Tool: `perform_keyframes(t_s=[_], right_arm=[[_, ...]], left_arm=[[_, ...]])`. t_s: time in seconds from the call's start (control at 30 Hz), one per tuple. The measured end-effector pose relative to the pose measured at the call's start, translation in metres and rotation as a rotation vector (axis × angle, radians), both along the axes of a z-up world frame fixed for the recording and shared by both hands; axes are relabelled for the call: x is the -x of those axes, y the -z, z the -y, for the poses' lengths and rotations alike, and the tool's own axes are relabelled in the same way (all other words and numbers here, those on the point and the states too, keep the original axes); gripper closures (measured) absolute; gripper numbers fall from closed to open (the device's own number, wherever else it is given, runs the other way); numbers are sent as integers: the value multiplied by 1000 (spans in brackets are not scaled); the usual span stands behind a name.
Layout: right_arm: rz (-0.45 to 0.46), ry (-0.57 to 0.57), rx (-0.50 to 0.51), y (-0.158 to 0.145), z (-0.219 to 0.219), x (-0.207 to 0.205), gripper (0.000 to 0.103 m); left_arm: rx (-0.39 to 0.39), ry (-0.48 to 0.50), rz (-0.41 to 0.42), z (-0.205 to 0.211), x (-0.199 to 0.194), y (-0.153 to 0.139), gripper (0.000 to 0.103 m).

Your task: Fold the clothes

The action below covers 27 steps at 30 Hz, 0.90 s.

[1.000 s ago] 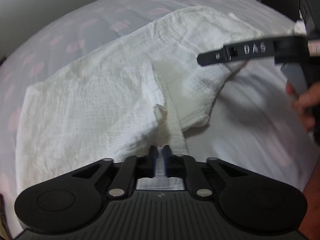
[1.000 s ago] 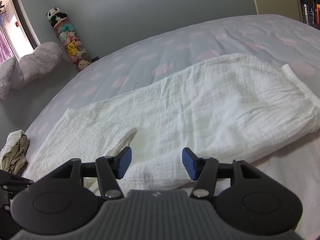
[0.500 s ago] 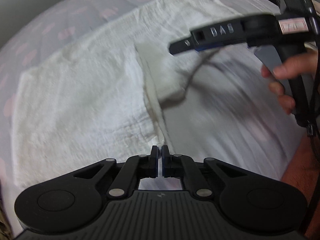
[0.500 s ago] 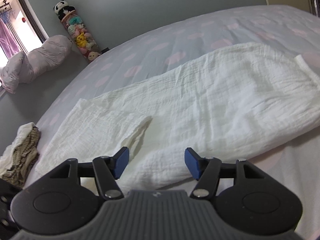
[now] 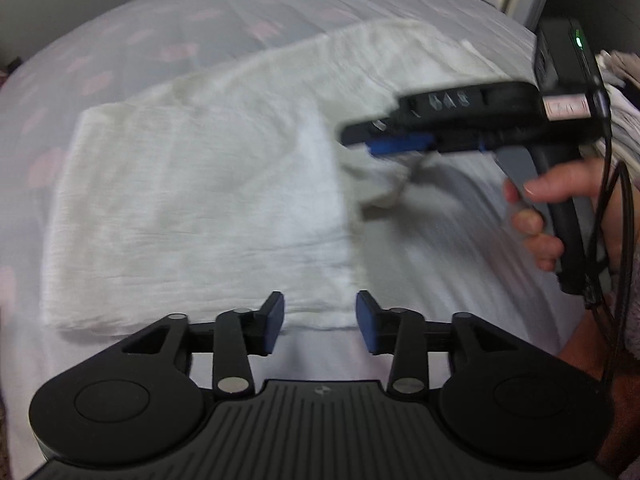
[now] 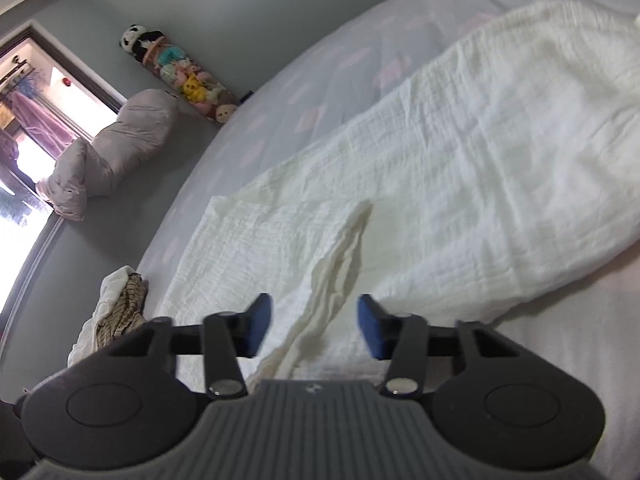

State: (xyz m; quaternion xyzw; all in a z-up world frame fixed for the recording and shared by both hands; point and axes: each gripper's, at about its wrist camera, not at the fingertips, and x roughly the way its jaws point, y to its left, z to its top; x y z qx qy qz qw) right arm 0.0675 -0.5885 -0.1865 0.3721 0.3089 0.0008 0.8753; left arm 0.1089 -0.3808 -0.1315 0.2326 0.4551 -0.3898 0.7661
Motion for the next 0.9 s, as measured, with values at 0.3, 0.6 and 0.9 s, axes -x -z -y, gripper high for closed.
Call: perform_keyframes(t_s=[0.3,0.6,0.9], right_arm=[[-46,37,-33,15,-7,-14,54],[-73,103,-22,14,-22,-23,67],[-138,200,47,1,-55,-36,94]], left_arm=[[55,-233,75,-40,-66,-7,62],[177,-317,139,-46,-123,-5,62],[193,-358,186,-68,-147,14,62]])
